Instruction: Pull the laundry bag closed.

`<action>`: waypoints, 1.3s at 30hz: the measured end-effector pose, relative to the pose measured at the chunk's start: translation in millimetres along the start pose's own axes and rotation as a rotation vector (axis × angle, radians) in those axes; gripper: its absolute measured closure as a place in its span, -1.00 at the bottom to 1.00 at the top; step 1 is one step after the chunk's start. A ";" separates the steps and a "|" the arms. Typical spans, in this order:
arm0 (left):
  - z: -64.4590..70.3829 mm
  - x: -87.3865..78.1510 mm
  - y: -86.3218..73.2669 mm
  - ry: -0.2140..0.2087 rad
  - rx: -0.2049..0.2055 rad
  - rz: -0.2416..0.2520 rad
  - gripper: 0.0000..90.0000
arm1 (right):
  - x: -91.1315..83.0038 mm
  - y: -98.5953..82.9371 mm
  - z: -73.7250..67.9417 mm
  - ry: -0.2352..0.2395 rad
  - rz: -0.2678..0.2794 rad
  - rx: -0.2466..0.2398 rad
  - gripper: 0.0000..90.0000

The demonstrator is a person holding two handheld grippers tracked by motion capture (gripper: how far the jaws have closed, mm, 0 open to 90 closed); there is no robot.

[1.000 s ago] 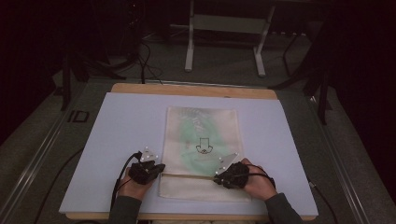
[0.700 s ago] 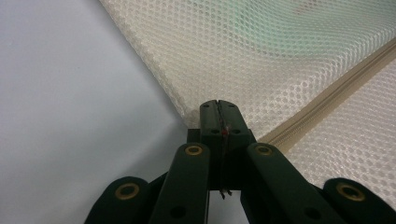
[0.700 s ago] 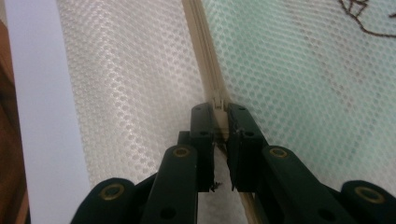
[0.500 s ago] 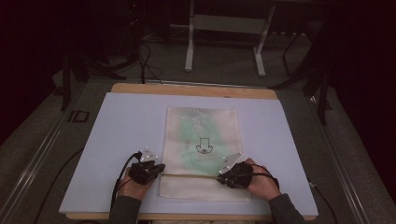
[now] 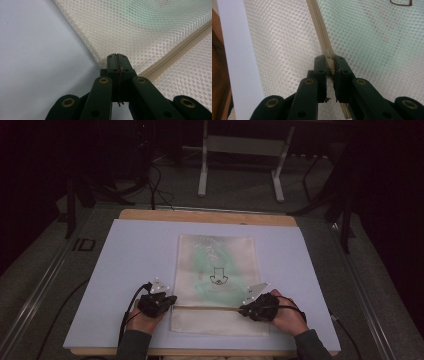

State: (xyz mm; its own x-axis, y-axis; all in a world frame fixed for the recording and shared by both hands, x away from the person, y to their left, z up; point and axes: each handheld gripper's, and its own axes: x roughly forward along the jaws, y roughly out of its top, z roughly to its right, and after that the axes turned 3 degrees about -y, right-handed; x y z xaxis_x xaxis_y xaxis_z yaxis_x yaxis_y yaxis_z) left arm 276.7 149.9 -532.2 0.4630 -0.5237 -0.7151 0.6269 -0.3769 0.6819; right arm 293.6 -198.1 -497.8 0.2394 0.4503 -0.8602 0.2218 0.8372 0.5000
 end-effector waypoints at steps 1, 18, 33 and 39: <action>0.0 0.0 0.0 0.000 0.000 0.000 0.99 | -0.7 -0.6 0.4 0.000 0.001 0.004 0.83; -0.1 0.0 0.0 -0.001 0.000 0.000 0.99 | -6.0 -14.8 5.3 -0.003 -0.009 0.037 0.83; 0.1 0.1 0.0 -0.001 0.001 0.001 0.99 | -8.7 -30.0 8.8 -0.003 -0.017 0.073 0.83; 0.1 0.0 0.1 -0.001 0.002 0.000 0.99 | -9.1 -33.4 8.8 -0.006 -0.017 0.082 0.83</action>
State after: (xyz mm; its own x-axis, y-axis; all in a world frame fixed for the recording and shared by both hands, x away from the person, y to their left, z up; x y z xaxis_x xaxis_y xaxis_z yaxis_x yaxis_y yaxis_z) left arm 276.7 149.8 -532.2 0.4621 -0.5242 -0.7153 0.6260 -0.3785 0.6818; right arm 292.3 -232.9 -505.8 0.2408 0.4344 -0.8680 0.3028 0.8160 0.4924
